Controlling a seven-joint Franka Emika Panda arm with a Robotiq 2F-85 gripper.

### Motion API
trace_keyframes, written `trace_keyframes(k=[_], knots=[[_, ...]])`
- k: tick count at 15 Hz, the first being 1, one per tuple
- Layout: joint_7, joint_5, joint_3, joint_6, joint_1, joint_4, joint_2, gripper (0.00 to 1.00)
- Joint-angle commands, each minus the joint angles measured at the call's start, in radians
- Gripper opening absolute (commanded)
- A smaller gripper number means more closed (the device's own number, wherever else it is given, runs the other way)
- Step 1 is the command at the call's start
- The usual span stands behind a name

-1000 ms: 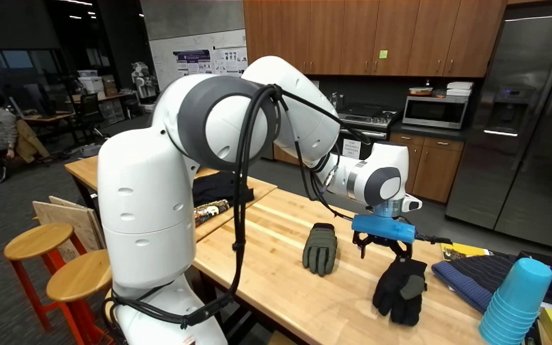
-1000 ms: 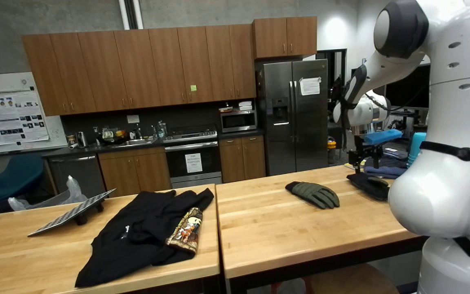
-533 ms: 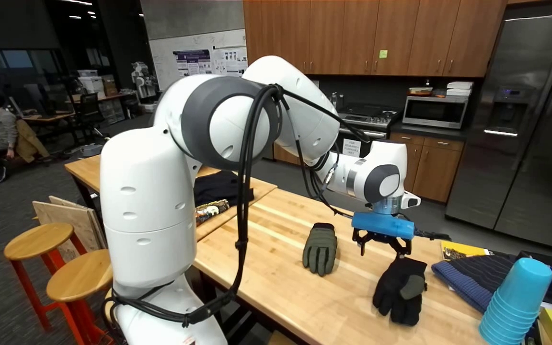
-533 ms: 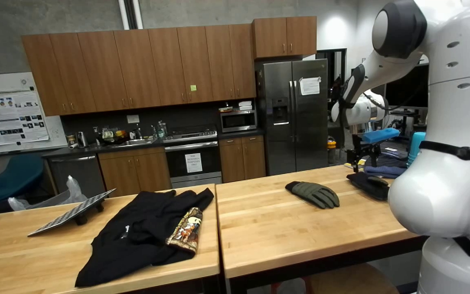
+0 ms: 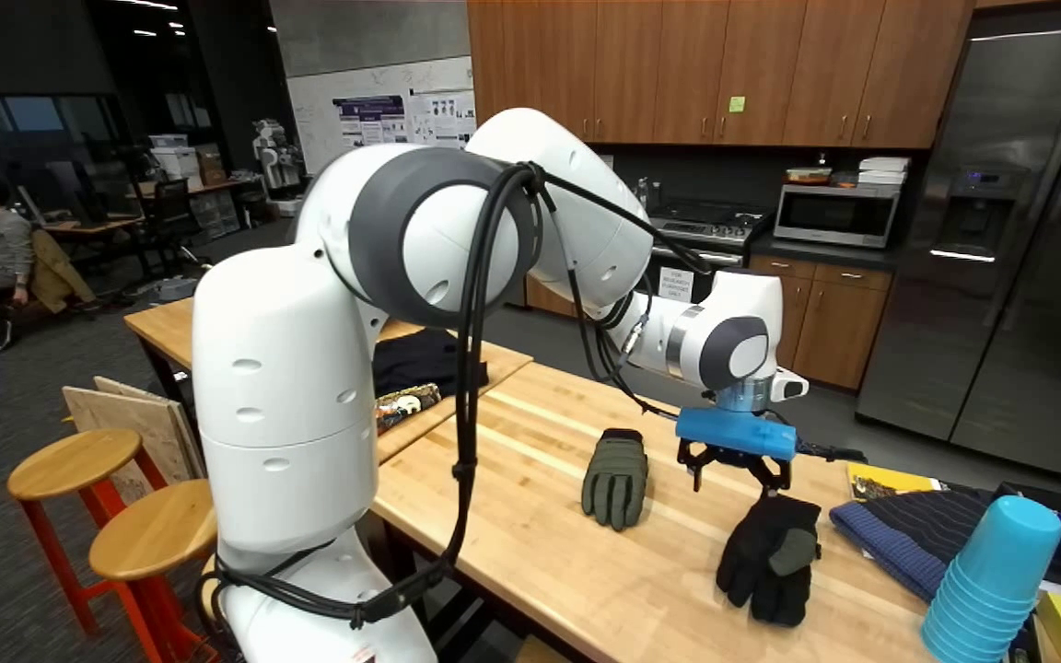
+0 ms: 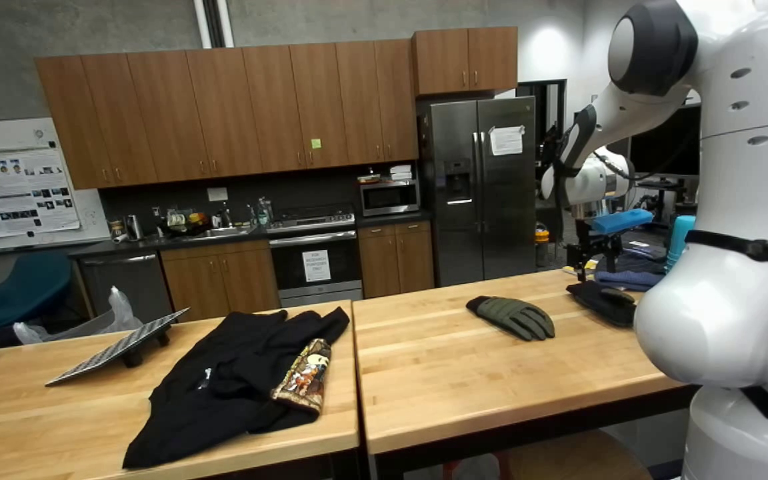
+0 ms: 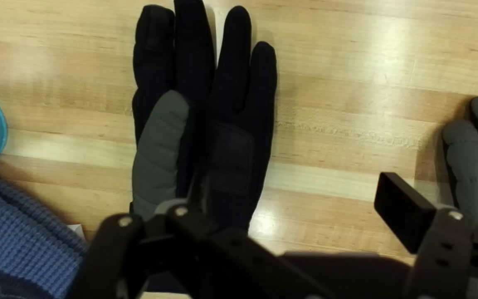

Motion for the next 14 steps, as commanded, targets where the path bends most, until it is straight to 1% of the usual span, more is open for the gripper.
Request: trace_keyframes(k=[1, 10, 13, 14], knots=[[0.001, -0.001, 0.007, -0.002, -0.006, 0.001, 0.0, 1.0], [0.001, -0.001, 0.007, -0.003, -0.006, 0.001, 0.0, 1.0], [0.055, 0.016, 0.002, 0.021, -0.009, 0.002, 0.013, 1.0], [0.048, 0.053, 0.005, 0.023, -0.016, 0.006, 0.022, 1.0]])
